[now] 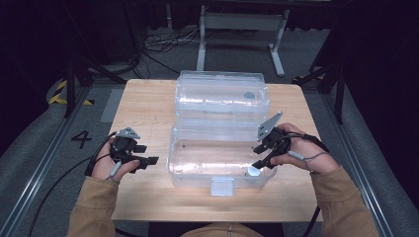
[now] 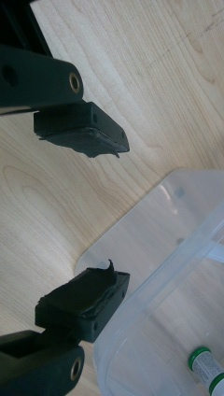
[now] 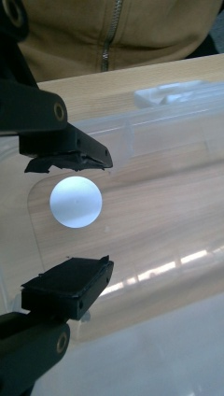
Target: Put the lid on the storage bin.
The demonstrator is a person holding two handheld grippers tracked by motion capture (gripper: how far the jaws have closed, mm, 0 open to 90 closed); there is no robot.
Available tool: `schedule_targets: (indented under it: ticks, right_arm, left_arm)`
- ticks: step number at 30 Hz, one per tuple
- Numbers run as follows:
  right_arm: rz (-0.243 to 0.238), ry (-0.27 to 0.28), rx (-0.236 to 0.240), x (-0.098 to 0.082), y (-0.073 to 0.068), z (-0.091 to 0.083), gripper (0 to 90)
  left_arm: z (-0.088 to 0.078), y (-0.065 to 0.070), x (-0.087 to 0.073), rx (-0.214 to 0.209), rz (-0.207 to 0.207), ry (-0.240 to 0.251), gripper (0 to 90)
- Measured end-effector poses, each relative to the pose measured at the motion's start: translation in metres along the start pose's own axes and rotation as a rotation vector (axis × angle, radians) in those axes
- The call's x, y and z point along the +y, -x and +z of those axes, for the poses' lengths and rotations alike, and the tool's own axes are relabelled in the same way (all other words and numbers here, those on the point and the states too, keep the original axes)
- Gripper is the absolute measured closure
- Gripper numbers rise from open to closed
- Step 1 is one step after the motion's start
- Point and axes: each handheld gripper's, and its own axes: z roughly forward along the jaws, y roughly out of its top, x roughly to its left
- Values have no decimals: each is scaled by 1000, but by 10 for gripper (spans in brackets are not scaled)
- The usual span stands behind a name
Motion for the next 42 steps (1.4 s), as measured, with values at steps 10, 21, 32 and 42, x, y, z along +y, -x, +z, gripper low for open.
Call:
schedule_targets:
  ticks: [10,21,32,42]
  right_arm:
    - [17,80,-33,12,1,-24,459]
    - [61,225,-82,38,23,-40,459]
    - [134,344,-139,56,52,-44,459]
    - [189,441,-164,59,73,-41,458]
  left_arm:
    - [-1,1,-2,-3,-10,3,325]
    - [-3,8,-5,-9,-9,18,317]
    - [-5,9,-4,-16,-3,27,316]
    - [-5,11,-2,-23,2,29,315]
